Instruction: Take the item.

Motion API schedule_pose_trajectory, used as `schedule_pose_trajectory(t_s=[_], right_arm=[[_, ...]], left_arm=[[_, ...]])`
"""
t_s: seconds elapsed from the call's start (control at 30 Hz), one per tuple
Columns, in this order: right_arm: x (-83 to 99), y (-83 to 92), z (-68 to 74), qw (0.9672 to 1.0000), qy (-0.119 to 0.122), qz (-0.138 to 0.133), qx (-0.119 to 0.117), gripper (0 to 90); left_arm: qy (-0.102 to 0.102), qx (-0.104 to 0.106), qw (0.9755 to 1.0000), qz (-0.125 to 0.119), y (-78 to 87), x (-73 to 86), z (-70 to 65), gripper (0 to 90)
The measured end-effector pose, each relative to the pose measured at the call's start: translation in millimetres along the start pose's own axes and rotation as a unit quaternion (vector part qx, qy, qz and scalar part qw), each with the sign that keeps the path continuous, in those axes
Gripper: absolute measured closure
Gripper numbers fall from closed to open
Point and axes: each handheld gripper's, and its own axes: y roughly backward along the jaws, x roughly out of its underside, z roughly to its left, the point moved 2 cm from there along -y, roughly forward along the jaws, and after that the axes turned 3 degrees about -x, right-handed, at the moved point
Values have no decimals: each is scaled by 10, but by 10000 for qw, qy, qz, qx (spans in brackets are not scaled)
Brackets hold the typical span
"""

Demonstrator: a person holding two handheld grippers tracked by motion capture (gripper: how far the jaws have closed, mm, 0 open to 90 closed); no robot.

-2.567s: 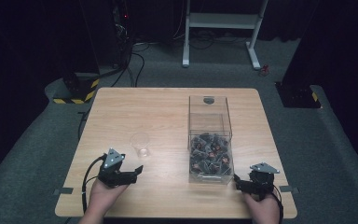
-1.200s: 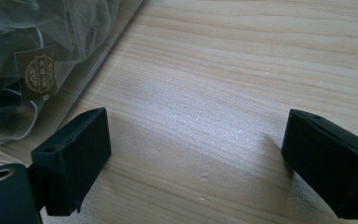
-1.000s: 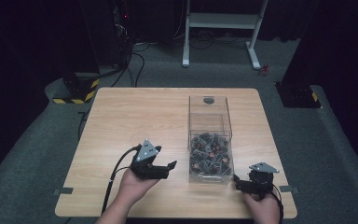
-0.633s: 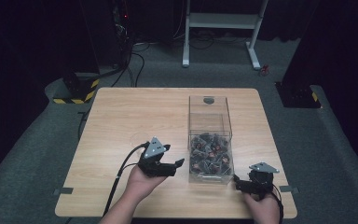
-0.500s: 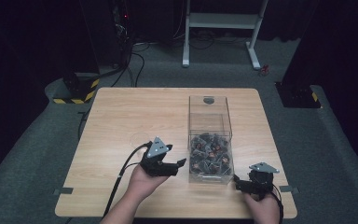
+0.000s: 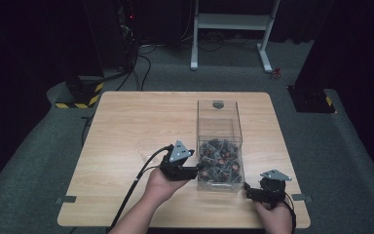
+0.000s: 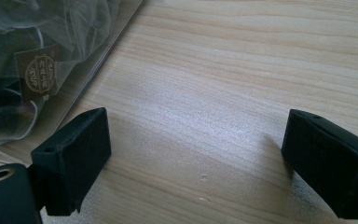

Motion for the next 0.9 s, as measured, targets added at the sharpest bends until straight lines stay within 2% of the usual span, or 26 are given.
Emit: schedule_pose_trajectory(t_s=[0.23,0.57,0.9], right_arm=[[0,0,0,10000,0,0,0,78],[0,0,0,10000,1,0,0,78],[0,0,0,10000,1,-1,1,78]], left_arm=[[-27,1,10000,44,-115,-37,-23,549],[23,164,9998,108,-228,-32,-56,675],[48,86,9999,101,-269,-19,-75,773]])
